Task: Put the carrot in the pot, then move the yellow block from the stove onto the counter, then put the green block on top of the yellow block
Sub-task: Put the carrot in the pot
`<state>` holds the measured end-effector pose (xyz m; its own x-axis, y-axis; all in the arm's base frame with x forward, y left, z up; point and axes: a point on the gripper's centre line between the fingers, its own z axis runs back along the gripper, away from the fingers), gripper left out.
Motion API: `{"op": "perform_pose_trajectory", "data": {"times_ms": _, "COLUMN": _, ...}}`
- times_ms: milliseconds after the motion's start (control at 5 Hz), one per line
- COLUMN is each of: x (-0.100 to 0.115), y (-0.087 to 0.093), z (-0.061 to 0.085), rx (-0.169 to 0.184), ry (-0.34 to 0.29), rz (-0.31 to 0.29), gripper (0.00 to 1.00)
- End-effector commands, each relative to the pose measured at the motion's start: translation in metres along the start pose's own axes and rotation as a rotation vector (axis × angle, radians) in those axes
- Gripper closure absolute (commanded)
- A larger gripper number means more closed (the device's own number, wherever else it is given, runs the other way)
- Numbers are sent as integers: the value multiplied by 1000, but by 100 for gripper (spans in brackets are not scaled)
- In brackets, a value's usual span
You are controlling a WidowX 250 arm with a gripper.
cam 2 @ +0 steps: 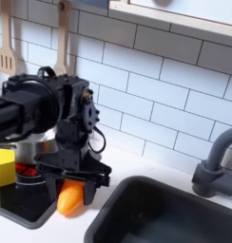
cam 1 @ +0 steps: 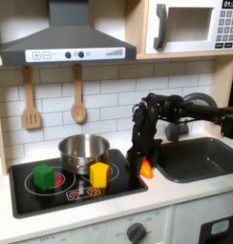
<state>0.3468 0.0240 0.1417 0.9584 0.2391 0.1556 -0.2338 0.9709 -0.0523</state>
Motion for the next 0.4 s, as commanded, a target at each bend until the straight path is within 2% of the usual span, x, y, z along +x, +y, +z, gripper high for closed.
{"op": "perform_pose_trajectory", "data": {"times_ms": 0, "x": -1, "y": 6, "z": 18, "rx": -55, "ry": 6, "rz": -1, "gripper": 100}}
{"op": "perform_pose_trajectory", "data": {"times_ms": 200, "x": 2, "y": 12, "z": 25, "rx": -60, "ry": -9, "rz": 3, "gripper": 100}}
